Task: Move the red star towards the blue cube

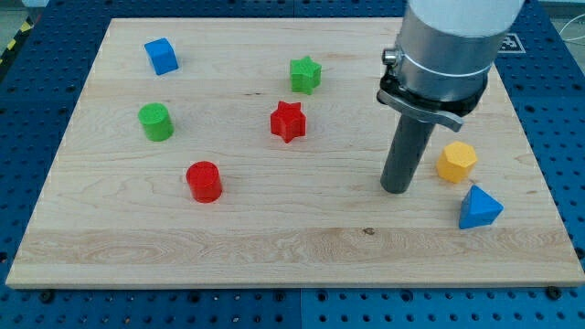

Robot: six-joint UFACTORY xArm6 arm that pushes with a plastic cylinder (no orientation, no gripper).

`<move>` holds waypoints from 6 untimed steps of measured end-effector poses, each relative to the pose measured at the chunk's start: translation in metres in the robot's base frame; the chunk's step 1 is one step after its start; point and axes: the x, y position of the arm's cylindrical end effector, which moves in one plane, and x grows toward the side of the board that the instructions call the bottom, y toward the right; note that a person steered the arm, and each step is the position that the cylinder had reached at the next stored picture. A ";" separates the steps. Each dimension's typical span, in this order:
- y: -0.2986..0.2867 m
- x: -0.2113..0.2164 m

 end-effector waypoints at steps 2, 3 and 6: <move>-0.024 -0.018; -0.024 -0.018; -0.064 -0.042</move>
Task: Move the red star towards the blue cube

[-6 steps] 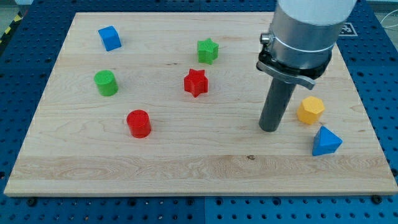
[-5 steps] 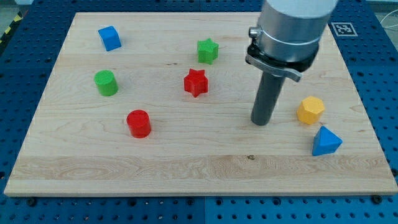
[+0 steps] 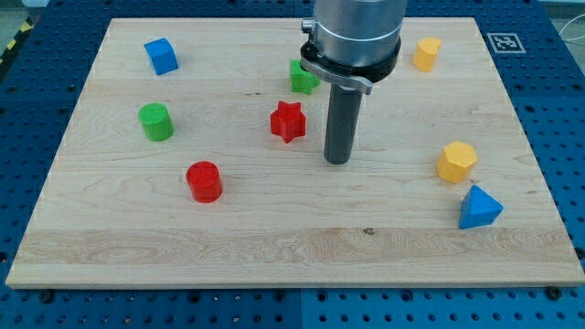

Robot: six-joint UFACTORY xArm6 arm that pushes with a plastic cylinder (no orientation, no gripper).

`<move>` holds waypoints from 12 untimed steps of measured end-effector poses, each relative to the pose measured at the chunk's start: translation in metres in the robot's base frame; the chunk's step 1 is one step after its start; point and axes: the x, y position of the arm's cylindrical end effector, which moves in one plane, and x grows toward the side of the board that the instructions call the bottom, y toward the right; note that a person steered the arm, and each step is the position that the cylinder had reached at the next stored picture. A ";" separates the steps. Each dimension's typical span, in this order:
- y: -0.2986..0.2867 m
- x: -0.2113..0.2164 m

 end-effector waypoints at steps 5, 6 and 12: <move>-0.011 -0.004; -0.026 -0.015; -0.043 -0.046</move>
